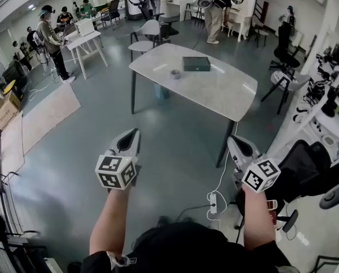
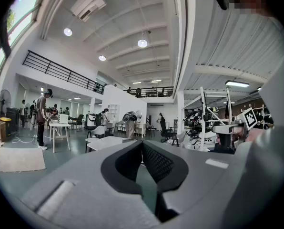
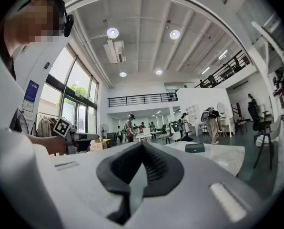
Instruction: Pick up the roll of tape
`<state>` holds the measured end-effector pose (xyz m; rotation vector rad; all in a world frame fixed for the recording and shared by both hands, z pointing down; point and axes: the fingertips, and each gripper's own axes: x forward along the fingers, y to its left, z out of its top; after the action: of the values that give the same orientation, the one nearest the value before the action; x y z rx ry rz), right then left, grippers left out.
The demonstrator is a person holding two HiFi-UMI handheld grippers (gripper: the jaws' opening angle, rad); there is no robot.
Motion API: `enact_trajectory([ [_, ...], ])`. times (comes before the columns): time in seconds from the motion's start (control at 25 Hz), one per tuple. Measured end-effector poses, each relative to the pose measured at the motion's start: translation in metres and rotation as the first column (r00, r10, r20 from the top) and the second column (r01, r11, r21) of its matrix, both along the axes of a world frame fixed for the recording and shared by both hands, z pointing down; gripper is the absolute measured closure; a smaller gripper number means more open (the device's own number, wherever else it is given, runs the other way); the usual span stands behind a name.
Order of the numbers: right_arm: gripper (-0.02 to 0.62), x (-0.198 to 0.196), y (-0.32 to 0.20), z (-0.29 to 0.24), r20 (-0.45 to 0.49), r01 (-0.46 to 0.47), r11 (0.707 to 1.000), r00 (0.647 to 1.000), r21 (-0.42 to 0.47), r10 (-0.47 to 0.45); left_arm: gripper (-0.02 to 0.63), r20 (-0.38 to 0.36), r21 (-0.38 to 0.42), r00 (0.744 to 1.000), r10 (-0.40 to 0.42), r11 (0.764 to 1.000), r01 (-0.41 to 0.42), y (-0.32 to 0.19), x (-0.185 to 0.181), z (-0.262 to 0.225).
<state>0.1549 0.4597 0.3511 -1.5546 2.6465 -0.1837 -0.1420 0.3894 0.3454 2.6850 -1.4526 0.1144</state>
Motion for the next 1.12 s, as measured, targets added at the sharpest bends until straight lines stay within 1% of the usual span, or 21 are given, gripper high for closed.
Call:
enact_trajectory([
  [0.16, 0.595, 0.005, 0.002, 0.006, -0.002, 0.010, 1.000, 1.000, -0.008, -0.010, 0.595, 0.011, -0.025, 1.000, 0.000, 1.000, 0.000, 0.001, 0.006, 0.010],
  [0.36, 0.595, 0.021, 0.007, 0.014, 0.005, 0.017, 1.000, 1.000, -0.019, -0.017, 0.595, 0.024, -0.061, 1.000, 0.007, 0.998, -0.006, 0.006, 0.027, 0.029],
  [0.56, 0.595, 0.041, 0.012, 0.017, 0.021, 0.022, 1.000, 1.000, -0.016, -0.021, 0.595, 0.043, -0.073, 0.999, 0.006, 0.997, -0.003, 0.012, 0.046, 0.039],
  [0.8, 0.594, 0.064, 0.023, 0.021, 0.016, 0.013, 1.000, 1.000, -0.003, -0.013, 0.595, 0.042, -0.075, 0.999, -0.013, 0.997, 0.016, 0.028, 0.061, 0.047],
  [0.88, 0.594, 0.070, 0.023, 0.024, 0.028, 0.011, 1.000, 1.000, -0.003, -0.011, 0.595, 0.040, -0.084, 0.999, -0.018, 0.996, 0.021, 0.031, 0.064, 0.053],
  [0.96, 0.492, 0.071, 0.023, 0.025, 0.033, 0.025, 1.000, 0.999, -0.006, -0.025, 0.595, 0.038, -0.096, 0.999, -0.024, 0.995, 0.028, 0.032, 0.064, 0.060],
  [1.12, 0.438, 0.068, 0.013, 0.030, -0.003, 0.055, 0.998, 0.998, -0.012, -0.055, 0.595, 0.026, -0.108, 0.999, -0.032, 0.994, 0.035, 0.022, 0.062, 0.068],
])
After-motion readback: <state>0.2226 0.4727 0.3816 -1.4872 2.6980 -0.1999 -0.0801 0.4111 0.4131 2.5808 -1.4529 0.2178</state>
